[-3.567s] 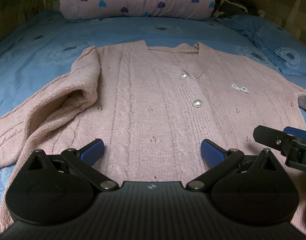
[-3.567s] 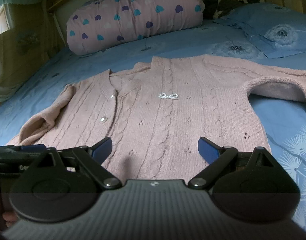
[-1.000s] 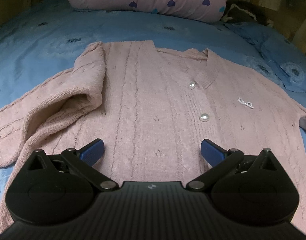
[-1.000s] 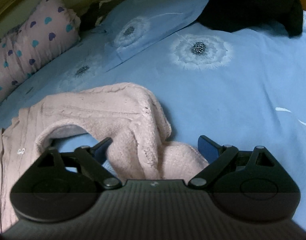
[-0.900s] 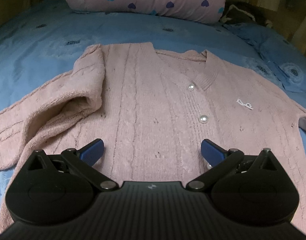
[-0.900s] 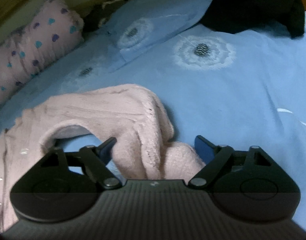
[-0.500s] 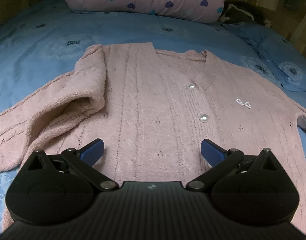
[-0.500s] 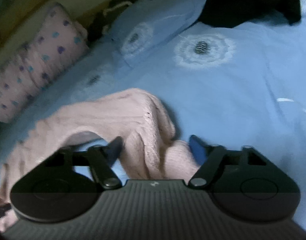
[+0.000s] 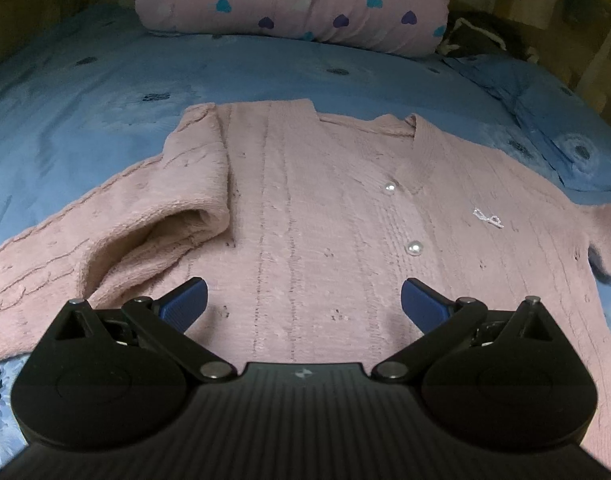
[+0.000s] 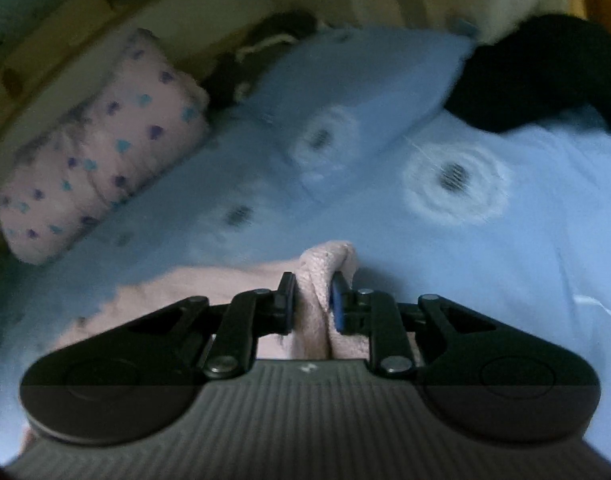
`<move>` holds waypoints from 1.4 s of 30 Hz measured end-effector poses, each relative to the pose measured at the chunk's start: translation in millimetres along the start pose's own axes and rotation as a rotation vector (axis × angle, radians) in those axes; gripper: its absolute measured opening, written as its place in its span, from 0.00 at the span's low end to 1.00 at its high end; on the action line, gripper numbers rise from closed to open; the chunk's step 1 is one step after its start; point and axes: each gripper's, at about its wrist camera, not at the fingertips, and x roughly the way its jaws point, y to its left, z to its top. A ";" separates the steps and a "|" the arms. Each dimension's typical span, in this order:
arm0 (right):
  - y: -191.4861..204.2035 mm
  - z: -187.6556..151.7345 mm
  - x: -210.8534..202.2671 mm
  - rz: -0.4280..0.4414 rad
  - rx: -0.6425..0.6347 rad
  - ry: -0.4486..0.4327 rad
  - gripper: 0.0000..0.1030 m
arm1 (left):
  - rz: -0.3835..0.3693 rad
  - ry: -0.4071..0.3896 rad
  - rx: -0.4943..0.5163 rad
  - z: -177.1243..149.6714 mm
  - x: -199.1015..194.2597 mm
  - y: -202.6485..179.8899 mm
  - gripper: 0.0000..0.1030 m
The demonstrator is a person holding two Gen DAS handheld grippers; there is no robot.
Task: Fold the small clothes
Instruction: 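Carry the sleeve across the cardigan body with the right tool, then open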
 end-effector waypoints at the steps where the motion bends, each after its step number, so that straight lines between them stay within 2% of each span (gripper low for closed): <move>1: 8.2 4.6 -1.7 0.018 -0.010 -0.003 0.21 | 0.000 0.001 -0.002 0.6 -0.1 0.8 1.00; 5: 52.9 11.5 -10.0 0.106 -0.088 -0.017 0.21 | 0.001 0.002 -0.004 0.7 -1.0 2.5 1.00; 12: 132.4 -6.4 -7.3 0.236 -0.263 0.011 0.21 | 0.003 -0.006 -0.024 2.9 -4.1 9.7 1.00; 20: 220.4 -63.7 14.3 0.381 -0.459 0.070 0.21 | 0.035 -0.014 -0.048 5.6 -6.6 24.1 1.00; 26: 256.3 -113.9 61.1 0.420 -0.515 0.207 0.21 | 0.063 -0.013 -0.062 6.8 -4.9 31.8 1.00; 30: 262.1 -134.7 80.6 0.464 -0.490 0.264 0.22 | 0.079 -0.012 -0.049 6.4 -2.8 31.8 1.00; 32: 261.7 -139.4 79.9 0.477 -0.483 0.259 0.35 | 0.079 -0.015 -0.047 5.6 -2.1 30.8 1.00; 33: 258.6 -138.8 77.8 0.487 -0.481 0.250 0.45 | 0.073 -0.020 -0.046 4.8 -2.3 29.7 1.00; 34: 254.5 -138.6 74.5 0.499 -0.477 0.234 0.50 | 0.067 -0.024 -0.043 4.3 -2.6 28.0 1.00; 39: 211.4 -121.5 66.0 0.473 -0.421 0.168 0.50 | 0.037 -0.033 0.036 2.1 -4.2 5.9 1.00; 42: 184.8 -114.2 66.8 0.360 -0.442 0.132 0.50 | 0.030 -0.028 0.058 4.0 -9.0 -9.8 1.00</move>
